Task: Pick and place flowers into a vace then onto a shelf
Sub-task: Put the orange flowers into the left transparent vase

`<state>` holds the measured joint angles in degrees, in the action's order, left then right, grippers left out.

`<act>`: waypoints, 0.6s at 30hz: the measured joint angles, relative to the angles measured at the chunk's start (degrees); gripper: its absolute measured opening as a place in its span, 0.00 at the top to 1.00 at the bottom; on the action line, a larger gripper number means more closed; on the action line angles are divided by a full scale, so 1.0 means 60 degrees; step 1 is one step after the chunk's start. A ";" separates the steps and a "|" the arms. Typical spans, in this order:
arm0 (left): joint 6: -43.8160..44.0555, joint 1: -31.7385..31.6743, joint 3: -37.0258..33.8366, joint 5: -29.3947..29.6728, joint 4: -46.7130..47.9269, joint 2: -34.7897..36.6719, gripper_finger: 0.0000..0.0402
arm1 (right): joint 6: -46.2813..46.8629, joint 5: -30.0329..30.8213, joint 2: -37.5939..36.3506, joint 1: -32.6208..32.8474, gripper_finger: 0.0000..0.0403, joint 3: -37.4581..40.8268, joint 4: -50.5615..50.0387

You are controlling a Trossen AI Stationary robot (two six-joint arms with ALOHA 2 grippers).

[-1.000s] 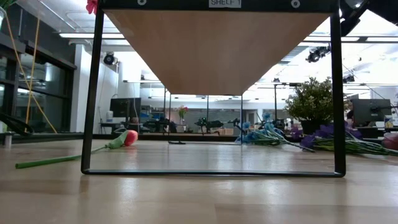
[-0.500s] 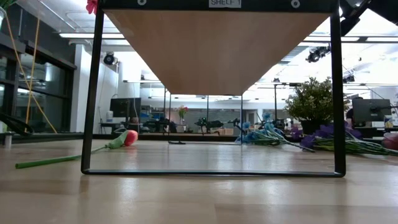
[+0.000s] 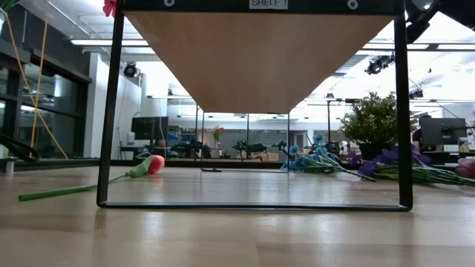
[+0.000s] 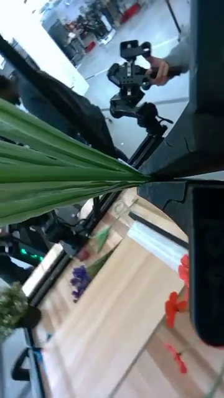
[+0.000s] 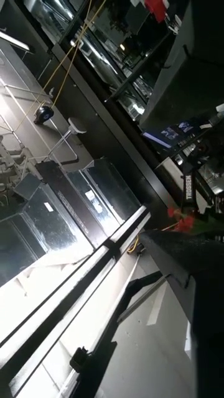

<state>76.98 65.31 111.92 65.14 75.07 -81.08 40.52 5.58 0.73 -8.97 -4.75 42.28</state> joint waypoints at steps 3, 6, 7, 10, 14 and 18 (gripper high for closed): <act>-0.0939 0.0007 0.0000 0.0182 -0.0406 -0.0141 0.92 | 0.0002 0.0004 0.0000 0.0000 0.34 0.0000 0.0000; -0.1728 0.0322 0.0000 0.0771 -0.0600 -0.0252 0.92 | 0.0012 0.0004 0.0000 0.0002 0.34 0.0000 0.0000; -0.1894 0.0475 0.0000 0.1061 -0.0603 -0.0285 0.92 | 0.0048 0.0004 0.0000 0.0000 0.34 0.0000 0.0005; -0.2255 0.1013 0.0004 0.2117 -0.0622 -0.0440 0.92 | 0.0083 0.0003 0.0000 0.0002 0.33 0.0000 0.0055; -0.2613 0.1897 0.0004 0.3664 -0.0931 -0.0731 0.92 | 0.0093 0.0007 0.0000 0.0000 0.34 0.0000 0.0120; -0.3009 0.2410 0.0006 0.4159 -0.1269 -0.1049 0.92 | 0.0095 0.0009 0.0000 0.0001 0.33 0.0000 0.0175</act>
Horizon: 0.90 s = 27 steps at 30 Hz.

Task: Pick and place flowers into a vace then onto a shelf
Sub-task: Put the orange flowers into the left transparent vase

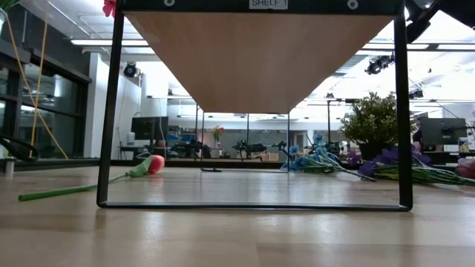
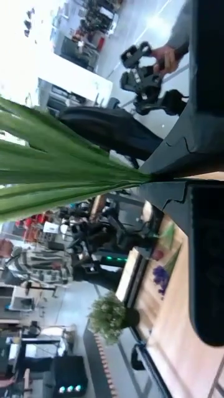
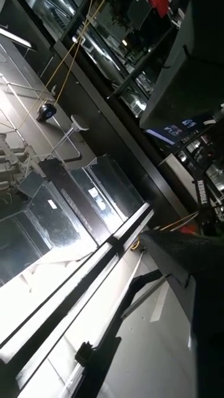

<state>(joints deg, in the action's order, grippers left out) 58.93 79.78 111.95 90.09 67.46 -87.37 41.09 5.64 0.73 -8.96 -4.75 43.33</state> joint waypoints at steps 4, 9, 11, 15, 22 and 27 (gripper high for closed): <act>-0.0692 0.0013 -0.0002 0.0017 -0.0471 -0.0238 0.92 | -0.0009 0.0144 0.0000 -0.0001 0.34 0.0000 0.0062; -0.1619 0.0013 -0.0002 0.0006 -0.0746 -0.0424 0.92 | -0.0002 0.0217 0.0000 0.0002 0.33 0.0000 0.0109; -0.1943 0.0013 -0.0002 0.0008 -0.0742 -0.0475 0.92 | 0.0001 0.0217 0.0000 0.0002 0.33 0.0000 0.0113; -0.2711 0.0013 -0.0003 -0.0011 -0.0733 -0.0560 0.92 | 0.0001 0.0213 0.0000 0.0002 0.34 0.0000 0.0112; -0.3034 0.0010 -0.0006 -0.0016 -0.0635 -0.0598 0.92 | 0.0000 0.0213 0.0000 -0.0001 0.34 0.0001 0.0109; -0.3036 0.0009 -0.0006 -0.0016 -0.0311 -0.0602 0.92 | -0.0009 0.0213 0.0000 -0.0001 0.34 0.0000 0.0113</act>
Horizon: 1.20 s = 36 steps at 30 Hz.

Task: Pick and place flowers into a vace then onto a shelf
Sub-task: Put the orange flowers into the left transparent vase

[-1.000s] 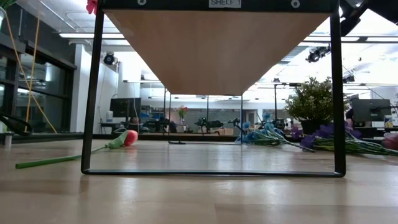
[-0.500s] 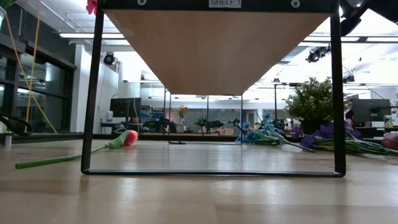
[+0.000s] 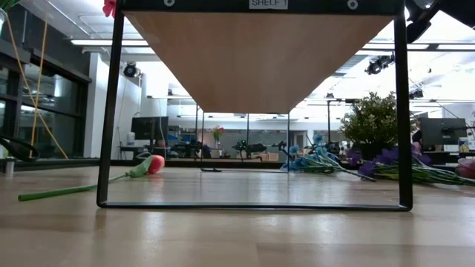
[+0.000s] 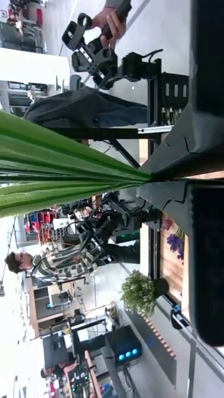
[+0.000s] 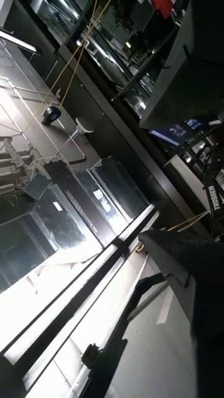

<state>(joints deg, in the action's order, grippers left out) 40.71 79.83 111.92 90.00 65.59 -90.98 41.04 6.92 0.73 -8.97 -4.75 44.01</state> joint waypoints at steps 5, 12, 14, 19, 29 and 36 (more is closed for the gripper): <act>-0.0035 -0.0401 -0.0004 -0.0018 0.0166 -0.0010 0.92 | -0.0074 0.0003 0.0000 0.0000 0.34 0.0000 -0.0004; -0.0075 -0.1154 -0.0007 -0.0291 0.0641 -0.0201 0.92 | -0.0162 0.0008 0.0000 0.0000 0.34 0.0000 -0.0065; -0.0083 -0.1198 -0.0008 -0.0331 0.0754 -0.0358 0.92 | -0.0164 0.0049 0.0000 0.0003 0.34 0.0000 -0.0069; -0.0074 -0.1166 -0.0011 -0.0135 0.1007 -0.0797 0.92 | -0.0164 0.0083 0.0000 0.0003 0.33 0.0000 -0.0076; 0.0451 -0.1180 -0.0011 -0.0087 0.1107 -0.1494 0.92 | -0.0168 0.0344 0.0000 0.0001 0.33 0.0000 -0.0076; 0.0804 -0.1184 -0.0011 -0.0087 0.1557 -0.1815 0.92 | -0.0164 0.0284 0.0000 -0.0001 0.34 0.0000 -0.0076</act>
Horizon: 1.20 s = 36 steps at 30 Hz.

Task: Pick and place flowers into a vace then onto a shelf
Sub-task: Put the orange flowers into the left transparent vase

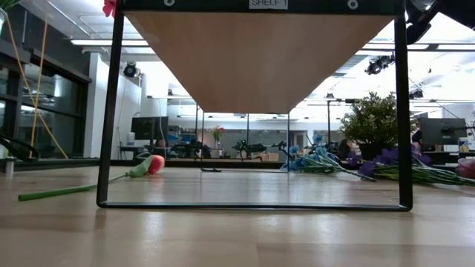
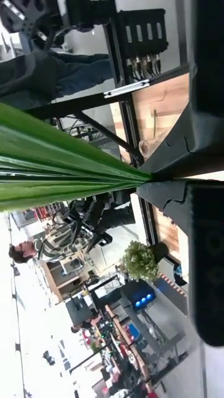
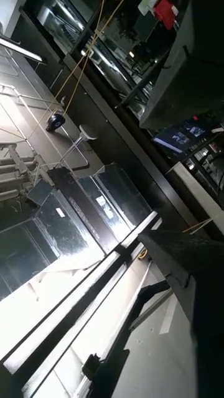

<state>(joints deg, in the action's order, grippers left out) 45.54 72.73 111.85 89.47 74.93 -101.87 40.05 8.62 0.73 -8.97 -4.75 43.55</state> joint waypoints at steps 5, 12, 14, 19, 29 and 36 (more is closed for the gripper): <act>0.1580 -0.0004 0.0004 0.0022 0.1228 -0.0266 0.92 | 0.0000 0.0000 0.0000 0.0000 0.34 0.0000 0.0000; 0.3126 -0.0004 0.0004 0.0114 0.2238 -0.0635 0.92 | 0.0000 -0.0004 0.0000 0.0003 0.34 0.0000 -0.0004; 0.3342 -0.0004 0.0004 0.0117 0.2396 -0.0730 0.92 | 0.0000 -0.0004 0.0000 0.0004 0.34 0.0000 0.0000; 0.3920 -0.0004 -0.0232 0.0117 0.2523 -0.0863 0.92 | 0.0000 -0.0004 0.0000 0.0002 0.33 0.0000 -0.0003; 0.5276 -0.0583 -0.1549 0.0084 0.2515 -0.0866 0.92 | 0.0100 0.0000 0.0000 0.0001 0.33 0.0000 0.0000; 0.6180 -0.0619 -0.2190 0.0066 0.2514 -0.0866 0.92 | 0.0106 0.0000 0.0000 0.0004 0.34 0.0000 0.0000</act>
<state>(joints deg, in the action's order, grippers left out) 82.62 69.01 98.71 89.87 90.02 -107.07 40.69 8.62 0.73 -8.95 -4.75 43.55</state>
